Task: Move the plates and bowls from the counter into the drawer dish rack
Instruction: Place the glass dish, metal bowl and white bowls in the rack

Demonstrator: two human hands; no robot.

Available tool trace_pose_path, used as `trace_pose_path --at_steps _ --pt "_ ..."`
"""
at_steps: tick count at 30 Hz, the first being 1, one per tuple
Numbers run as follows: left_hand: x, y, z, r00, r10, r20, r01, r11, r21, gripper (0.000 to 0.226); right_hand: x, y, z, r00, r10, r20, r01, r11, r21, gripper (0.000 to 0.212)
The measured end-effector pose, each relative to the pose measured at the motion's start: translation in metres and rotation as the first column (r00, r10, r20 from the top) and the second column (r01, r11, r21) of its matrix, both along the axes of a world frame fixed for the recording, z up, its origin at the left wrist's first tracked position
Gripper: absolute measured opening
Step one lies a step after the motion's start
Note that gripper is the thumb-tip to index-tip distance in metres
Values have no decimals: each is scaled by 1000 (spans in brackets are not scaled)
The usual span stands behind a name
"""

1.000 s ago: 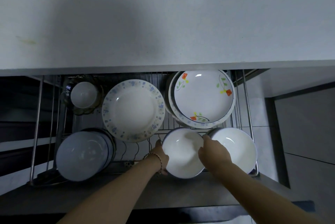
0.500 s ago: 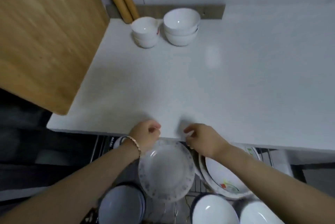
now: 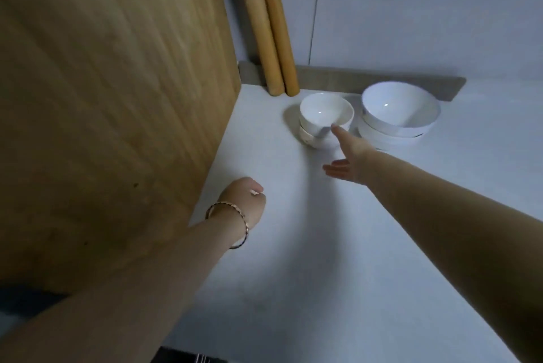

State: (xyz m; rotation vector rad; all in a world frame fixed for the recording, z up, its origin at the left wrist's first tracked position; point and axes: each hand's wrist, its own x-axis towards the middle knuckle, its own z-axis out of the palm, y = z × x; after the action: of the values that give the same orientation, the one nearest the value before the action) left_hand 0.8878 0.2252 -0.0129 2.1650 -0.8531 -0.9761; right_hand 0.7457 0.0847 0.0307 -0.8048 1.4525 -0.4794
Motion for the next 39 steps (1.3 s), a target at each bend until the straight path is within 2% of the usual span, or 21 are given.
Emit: trace_pose_path --at_steps 5,11,13,16,19,21,23,27,32,35,37,39 --pt "12 -11 -17 996 -25 -90 21 999 -44 30 29 -26 -15 973 -134 188 129 991 35 59" --pt "12 1 -16 989 -35 -143 28 999 -47 23 24 0 -16 955 -201 220 202 979 17 49" --pt "2 8 -5 973 3 -230 -14 999 -45 19 9 25 -14 961 -152 232 154 988 9 37" --pt "-26 22 23 896 39 -443 -35 999 18 47 -27 69 -8 956 -80 283 60 995 78 20" --pt "-65 47 47 798 -12 -602 63 996 63 62 -75 116 3 988 113 109 -119 992 49 28" --pt "-96 71 53 757 -66 -650 137 989 59 52 -109 147 11 969 243 35 -244 969 40 30" --pt "-128 97 55 738 -62 -672 141 988 65 40 -144 177 20 948 317 4 -316 946 66 26" --pt "-189 150 50 753 6 -658 81 991 102 43 -207 234 25 910 412 -35 -408 908 96 21" --pt "-254 220 22 809 21 -588 62 991 122 51 -269 299 2 852 517 -78 -503 852 149 33" --pt "-275 257 -7 840 24 -543 86 980 177 45 -294 330 -24 760 613 -218 -609 788 90 35" --pt "-283 275 -26 860 5 -511 128 966 225 49 -301 343 -41 720 649 -247 -657 751 59 30" --pt "-287 287 -43 866 -41 -498 197 944 266 50 -303 350 -61 622 721 -305 -740 669 72 30"
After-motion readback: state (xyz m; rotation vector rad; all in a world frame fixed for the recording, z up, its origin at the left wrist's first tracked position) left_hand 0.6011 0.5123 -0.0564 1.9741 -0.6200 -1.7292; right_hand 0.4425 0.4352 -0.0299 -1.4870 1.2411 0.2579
